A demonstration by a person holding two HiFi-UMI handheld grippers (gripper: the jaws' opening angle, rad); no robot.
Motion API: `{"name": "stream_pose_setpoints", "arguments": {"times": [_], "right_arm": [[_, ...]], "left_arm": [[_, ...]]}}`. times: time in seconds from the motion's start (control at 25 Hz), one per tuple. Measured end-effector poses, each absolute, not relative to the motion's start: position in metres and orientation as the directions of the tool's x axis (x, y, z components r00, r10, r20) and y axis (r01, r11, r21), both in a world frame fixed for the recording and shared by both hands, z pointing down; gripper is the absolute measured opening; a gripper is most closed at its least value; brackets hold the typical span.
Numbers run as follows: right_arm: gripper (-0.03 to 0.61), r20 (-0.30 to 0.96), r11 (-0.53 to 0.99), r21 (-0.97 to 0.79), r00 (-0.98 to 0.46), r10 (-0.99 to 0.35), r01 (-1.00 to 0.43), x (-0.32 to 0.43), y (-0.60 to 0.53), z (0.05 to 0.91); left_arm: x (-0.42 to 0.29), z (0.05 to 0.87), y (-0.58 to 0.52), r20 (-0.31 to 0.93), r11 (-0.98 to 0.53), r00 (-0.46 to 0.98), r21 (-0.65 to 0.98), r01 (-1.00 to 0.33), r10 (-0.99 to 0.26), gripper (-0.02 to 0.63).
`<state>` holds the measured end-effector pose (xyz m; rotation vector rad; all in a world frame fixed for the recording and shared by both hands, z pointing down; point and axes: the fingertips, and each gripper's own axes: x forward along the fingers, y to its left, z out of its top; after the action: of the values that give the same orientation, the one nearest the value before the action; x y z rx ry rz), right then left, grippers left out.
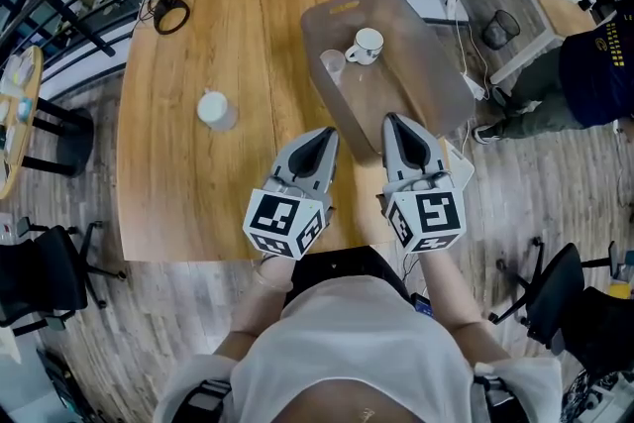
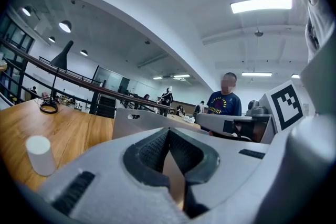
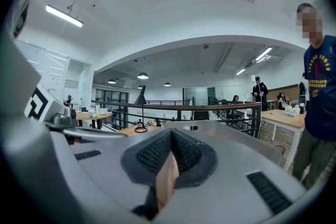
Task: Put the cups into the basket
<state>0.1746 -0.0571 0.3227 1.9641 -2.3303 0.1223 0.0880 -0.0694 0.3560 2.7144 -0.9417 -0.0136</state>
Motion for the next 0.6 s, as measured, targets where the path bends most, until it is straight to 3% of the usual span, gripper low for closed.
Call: {"name": "stream_pose_setpoints", "arguments": {"times": [0.44,0.6], "right_arm": [[0.011,0.116,0.175,0.007,-0.173,-0.978,-0.985,0.178,-0.056,0.318],[0.012,0.076,0.234,0.002,-0.233,-0.97,-0.972,0.172,-0.056,0.308]], "left_arm": [[0.094,0.355,-0.069,0.077,-0.758,0.791,0.246,-0.605,-0.606,0.006],[0.095,0.353,-0.069,0.068,-0.755,0.788,0.247,-0.608,-0.612,0.006]]}}
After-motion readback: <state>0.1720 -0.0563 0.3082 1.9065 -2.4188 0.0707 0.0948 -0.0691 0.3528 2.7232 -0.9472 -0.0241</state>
